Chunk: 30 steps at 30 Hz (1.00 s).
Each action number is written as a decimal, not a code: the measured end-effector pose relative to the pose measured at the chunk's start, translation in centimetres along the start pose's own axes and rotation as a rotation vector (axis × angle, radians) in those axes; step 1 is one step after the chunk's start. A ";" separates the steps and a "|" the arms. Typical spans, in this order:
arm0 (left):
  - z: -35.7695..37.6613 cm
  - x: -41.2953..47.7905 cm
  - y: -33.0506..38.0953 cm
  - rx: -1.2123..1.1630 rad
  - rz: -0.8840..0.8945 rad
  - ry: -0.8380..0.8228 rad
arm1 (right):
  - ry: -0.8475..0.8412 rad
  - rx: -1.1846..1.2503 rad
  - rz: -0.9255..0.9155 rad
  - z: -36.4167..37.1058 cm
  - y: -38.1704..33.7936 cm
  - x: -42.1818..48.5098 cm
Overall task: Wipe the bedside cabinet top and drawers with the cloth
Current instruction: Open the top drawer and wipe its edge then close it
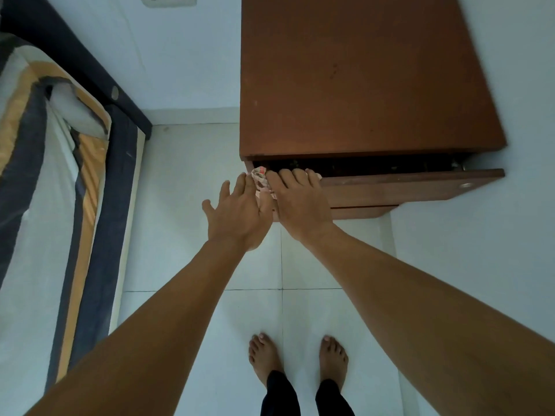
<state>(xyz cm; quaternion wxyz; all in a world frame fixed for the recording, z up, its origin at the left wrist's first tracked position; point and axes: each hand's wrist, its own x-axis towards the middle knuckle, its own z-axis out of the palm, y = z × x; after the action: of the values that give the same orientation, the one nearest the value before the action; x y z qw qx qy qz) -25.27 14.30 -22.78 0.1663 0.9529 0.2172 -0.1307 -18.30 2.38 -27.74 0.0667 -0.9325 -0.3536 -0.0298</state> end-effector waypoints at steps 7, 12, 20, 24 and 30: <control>0.0 -0.8 1.2 0.177 -0.080 -0.146 | -0.019 -0.084 0.034 -1.7 5.4 -2.9; 0.2 -0.4 4.8 0.205 -0.158 -0.110 | -0.096 -0.113 0.118 -2.5 10.3 -4.6; 2.0 -0.4 6.7 0.127 -0.140 -0.085 | -0.051 -0.029 0.131 -2.8 10.1 -5.4; 2.1 -0.4 6.4 0.140 -0.133 -0.094 | 0.030 -0.036 0.186 -2.9 12.8 -6.5; 2.8 -0.3 6.1 0.130 -0.138 -0.060 | -0.169 -0.214 0.205 -3.4 24.6 -10.0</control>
<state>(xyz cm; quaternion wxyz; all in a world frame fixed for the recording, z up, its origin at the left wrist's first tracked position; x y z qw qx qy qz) -23.28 7.90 -23.67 0.1011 0.9402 0.2681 -0.1844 -9.50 -22.95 -27.96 -0.0601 -0.9647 -0.2558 0.0181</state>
